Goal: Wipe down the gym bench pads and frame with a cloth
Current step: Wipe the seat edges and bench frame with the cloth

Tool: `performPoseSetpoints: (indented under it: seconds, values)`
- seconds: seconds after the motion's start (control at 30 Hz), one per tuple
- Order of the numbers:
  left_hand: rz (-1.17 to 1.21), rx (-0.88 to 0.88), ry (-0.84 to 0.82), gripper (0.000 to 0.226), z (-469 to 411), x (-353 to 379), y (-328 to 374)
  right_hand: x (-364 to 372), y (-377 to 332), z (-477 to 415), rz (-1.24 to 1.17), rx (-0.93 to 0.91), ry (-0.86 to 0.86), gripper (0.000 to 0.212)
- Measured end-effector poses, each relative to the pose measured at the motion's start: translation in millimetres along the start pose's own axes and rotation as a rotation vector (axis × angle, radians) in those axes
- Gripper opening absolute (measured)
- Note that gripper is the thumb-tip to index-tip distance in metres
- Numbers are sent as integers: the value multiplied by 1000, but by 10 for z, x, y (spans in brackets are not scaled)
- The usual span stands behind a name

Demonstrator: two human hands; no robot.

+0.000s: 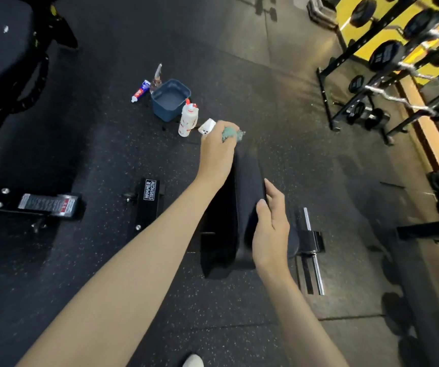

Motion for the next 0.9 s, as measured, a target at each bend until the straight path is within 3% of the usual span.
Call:
performPoseSetpoints:
  seconds: [0.2,0.27,0.4,0.47,0.67,0.77,0.9]
  values:
    - [37,-501,-70,23,-76,-276,-881,99,-530,-275,208,62,185,41]
    - [146,-447,-75,23,-31,-364,-814,210,-638,-402,265,39,189,44]
    - [153,-109,-233,38,330,-165,-441,444,-611,-490,526,30,233,40]
    - [130,10,-227,37,452,-108,-476,498,-604,-491,625,15,256,38]
    - [-387,221,-262,21,303,-70,-742,526,-614,-532,673,-36,237,38]
    - [-429,185,-285,12,173,-85,-734,515,-609,-514,684,-21,228,38]
    - [-403,-93,-336,31,-54,-83,-961,543,-619,-481,751,-44,218,39]
Point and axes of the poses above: each hand's wrist, its own z-axis away from the middle knuckle, its own x-axis out of the palm, y = z × x, the point moved 8 cm from there along -z, towards the middle knuckle, and after that the axes turned 1 degree about -x, right-handed, at the moved point
